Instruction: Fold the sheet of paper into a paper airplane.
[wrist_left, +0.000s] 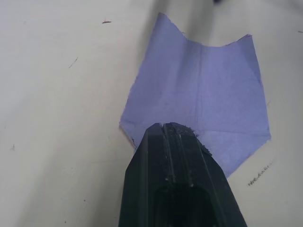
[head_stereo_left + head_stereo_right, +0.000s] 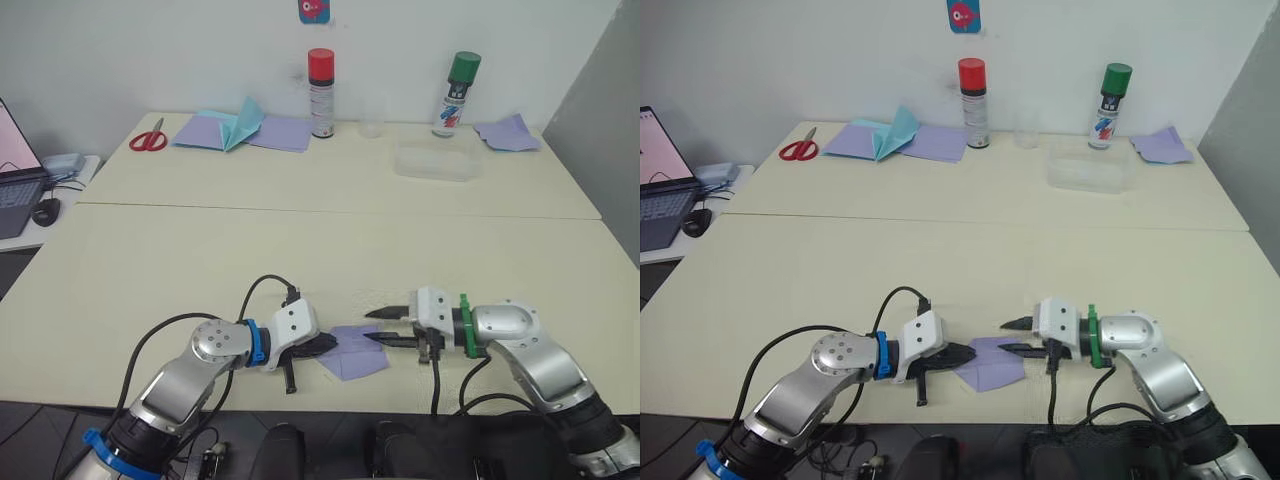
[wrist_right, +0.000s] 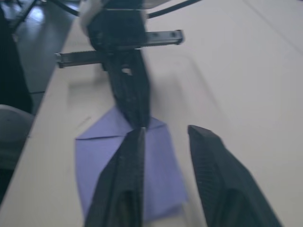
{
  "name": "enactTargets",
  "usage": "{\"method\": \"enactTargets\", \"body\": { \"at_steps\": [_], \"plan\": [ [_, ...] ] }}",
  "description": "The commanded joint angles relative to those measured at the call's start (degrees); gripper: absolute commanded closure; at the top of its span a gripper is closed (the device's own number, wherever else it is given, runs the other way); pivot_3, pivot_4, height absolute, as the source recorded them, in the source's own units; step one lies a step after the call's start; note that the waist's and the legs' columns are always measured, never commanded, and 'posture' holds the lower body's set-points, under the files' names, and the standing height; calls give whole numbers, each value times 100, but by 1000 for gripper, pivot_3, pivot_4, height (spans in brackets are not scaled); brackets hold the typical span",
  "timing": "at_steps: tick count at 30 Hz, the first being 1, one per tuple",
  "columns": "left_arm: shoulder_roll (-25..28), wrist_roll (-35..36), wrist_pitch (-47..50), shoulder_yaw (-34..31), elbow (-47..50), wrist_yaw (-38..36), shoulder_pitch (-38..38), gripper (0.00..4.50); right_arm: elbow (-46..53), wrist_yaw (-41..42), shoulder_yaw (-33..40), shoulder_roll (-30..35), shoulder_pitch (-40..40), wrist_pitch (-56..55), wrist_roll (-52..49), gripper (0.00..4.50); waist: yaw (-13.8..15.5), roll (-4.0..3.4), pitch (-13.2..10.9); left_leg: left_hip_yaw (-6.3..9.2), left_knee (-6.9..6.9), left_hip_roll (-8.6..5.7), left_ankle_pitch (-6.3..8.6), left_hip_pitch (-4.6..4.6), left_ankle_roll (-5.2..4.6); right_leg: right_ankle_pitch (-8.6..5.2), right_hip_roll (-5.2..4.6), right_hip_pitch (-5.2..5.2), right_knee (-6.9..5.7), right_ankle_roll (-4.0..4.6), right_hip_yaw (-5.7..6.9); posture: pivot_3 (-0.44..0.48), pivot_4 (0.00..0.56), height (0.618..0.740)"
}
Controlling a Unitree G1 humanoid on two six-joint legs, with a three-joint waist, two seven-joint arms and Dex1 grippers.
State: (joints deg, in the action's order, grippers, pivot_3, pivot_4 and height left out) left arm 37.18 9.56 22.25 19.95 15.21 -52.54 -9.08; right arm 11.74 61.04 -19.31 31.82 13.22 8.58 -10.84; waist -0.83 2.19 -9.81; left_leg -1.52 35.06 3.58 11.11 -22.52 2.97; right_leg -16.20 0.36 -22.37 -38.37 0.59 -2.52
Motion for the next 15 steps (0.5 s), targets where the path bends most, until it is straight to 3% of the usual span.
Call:
{"method": "enactTargets", "body": {
  "at_steps": [1, 7, 15],
  "plan": [
    [63, -342, 155, 311, -348, -2, 158, 4500, -292, -15, -245, -195, 193, -166, 222, 4425, -3, -7, 0, 2, 0, 1, 0, 0, 0, 1, 0, -4, 8, -1, 2, 0, 150, 740],
    [160, -313, 282, 255, -121, -40, 300, 4500, -809, -310, -430, -396, 279, -151, 688, 4425, 0, -7, 3, -13, -2, -1, 2, -32, -3, 12, 0, 3, 40, -21, 1, 0, 150, 740],
    [244, -318, 297, 242, -15, -37, 417, 4500, -849, -108, -483, 38, -27, -477, 905, 4425, -4, -14, 14, -13, -12, 0, 14, -28, -21, 10, 4, 4, 40, -17, 4, 0, 150, 740]
  ]
}}
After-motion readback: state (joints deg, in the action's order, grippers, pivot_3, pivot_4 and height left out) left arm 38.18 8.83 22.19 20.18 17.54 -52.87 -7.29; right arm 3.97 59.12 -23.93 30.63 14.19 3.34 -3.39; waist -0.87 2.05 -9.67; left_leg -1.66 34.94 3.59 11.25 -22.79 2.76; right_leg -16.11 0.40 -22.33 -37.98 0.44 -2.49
